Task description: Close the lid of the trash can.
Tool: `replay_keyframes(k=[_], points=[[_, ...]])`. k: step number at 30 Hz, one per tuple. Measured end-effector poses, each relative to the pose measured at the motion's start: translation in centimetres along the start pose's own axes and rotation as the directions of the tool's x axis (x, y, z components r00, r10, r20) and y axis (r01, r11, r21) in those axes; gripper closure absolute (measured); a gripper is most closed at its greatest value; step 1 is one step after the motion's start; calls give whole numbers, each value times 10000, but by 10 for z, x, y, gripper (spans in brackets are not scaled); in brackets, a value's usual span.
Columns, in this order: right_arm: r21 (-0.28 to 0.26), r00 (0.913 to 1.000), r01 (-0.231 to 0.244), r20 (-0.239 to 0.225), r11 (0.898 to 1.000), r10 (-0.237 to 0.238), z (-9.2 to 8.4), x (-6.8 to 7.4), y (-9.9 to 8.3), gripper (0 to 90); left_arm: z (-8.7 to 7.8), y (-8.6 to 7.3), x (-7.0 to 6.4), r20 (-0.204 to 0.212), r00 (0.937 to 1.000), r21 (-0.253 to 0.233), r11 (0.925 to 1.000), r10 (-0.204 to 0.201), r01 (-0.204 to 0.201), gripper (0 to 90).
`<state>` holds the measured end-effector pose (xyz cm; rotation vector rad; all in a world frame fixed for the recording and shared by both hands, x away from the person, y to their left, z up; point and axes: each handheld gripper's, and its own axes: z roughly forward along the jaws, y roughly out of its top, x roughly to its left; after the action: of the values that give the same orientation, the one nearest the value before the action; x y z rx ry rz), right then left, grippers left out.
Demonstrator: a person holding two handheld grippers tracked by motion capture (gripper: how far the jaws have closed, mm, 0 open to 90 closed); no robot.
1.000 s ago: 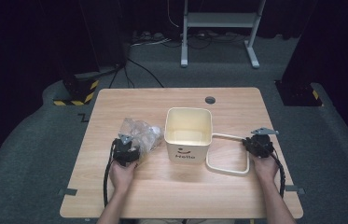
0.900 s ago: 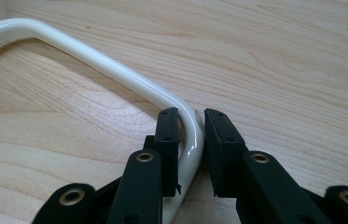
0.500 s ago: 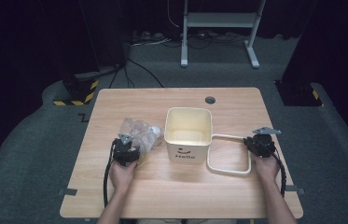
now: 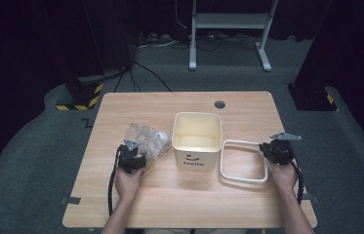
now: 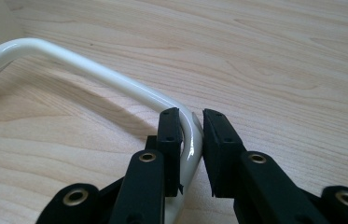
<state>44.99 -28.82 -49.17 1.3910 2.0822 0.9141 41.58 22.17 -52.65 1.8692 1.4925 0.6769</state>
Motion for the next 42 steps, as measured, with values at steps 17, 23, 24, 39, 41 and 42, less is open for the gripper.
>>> replay_keyframes(k=[17, 23, 24, 39, 41, 42], points=[[-39, 9998, 50, -169, 10000, -51, -21, 1, 7, 777, 0, 0, 0, -3, 10000, -3, 10000, 9, -9, 354], [39, 9997, 77, -219, 10000, -76, -23, 3, 8, 778, 0, 0, 0, 3, 10000, -3, 10000, 6, -6, 354], [54, 9997, 70, -230, 10000, -68, -24, 3, 8, 778, 0, 0, 0, 3, 10000, 15, 10000, 30, -30, 354], [-84, 9998, -49, -208, 10000, 47, -41, -1, 18, 778, 0, 0, 0, 4, 10000, 17, 10000, 32, -32, 354], [-105, 9998, -51, -212, 9999, 49, -43, -2, 19, 778, 0, 0, 0, 4, 10000, 16, 10000, 32, -32, 354], [-122, 9998, -50, -215, 9999, 48, -44, -2, 20, 779, 0, 0, 0, 4, 10000, 18, 10000, 34, -34, 353]])
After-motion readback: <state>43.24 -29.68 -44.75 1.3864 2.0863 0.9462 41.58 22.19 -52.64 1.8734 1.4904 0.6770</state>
